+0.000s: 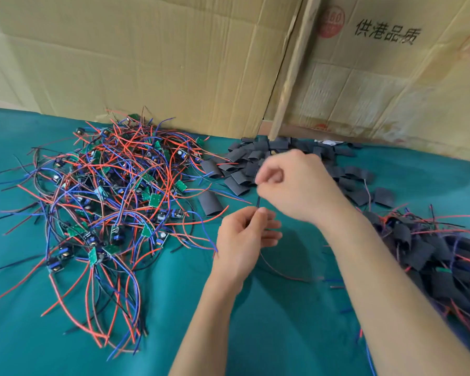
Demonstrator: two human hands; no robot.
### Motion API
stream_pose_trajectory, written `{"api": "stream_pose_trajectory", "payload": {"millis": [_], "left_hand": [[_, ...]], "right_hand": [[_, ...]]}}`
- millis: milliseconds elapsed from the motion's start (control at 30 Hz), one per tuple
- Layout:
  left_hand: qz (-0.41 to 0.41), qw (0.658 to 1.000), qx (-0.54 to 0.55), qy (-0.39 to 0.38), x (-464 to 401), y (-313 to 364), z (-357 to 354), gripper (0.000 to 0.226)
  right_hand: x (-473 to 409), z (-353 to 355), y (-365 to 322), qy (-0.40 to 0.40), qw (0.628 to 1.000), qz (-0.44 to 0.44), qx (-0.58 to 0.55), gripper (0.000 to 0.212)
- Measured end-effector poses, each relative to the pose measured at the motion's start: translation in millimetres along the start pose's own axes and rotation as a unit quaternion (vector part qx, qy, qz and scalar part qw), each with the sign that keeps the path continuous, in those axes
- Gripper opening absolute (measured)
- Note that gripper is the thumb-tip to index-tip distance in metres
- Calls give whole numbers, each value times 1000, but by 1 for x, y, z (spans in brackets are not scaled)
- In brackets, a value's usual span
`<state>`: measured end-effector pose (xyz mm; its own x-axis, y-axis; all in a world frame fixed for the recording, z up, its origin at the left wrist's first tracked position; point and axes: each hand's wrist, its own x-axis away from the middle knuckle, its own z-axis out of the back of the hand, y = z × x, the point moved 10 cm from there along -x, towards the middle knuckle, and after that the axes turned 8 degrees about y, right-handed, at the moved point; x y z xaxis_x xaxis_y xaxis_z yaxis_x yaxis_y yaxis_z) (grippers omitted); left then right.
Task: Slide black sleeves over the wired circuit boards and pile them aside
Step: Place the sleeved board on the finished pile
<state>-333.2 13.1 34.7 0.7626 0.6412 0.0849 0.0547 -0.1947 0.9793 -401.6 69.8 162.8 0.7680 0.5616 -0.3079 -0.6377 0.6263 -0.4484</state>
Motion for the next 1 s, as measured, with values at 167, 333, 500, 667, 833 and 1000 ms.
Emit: {"api": "stream_pose_trajectory", "payload": {"millis": [167, 333, 500, 667, 833, 1000], "left_hand": [[-148, 971, -183, -28, 11, 19, -12, 20], [-194, 958, -209, -35, 19, 29, -10, 39], [-157, 964, -209, -51, 17, 24, -15, 30], [-146, 966, -204, -56, 17, 21, -17, 27], [-148, 966, -205, -55, 15, 16, -17, 18], [-114, 979, -166, -41, 12, 13, -13, 20]], "right_hand": [[-19, -93, -53, -167, 979, 66, 97, 13], [-30, -125, -52, -164, 972, 65, 155, 32], [-32, -126, -37, -175, 980, 10, 94, 28], [-32, -121, -33, -146, 987, 11, 66, 45], [-30, -88, -41, -68, 996, 50, 17, 28], [-5, 16, 24, 170, 934, -53, -310, 24]]}}
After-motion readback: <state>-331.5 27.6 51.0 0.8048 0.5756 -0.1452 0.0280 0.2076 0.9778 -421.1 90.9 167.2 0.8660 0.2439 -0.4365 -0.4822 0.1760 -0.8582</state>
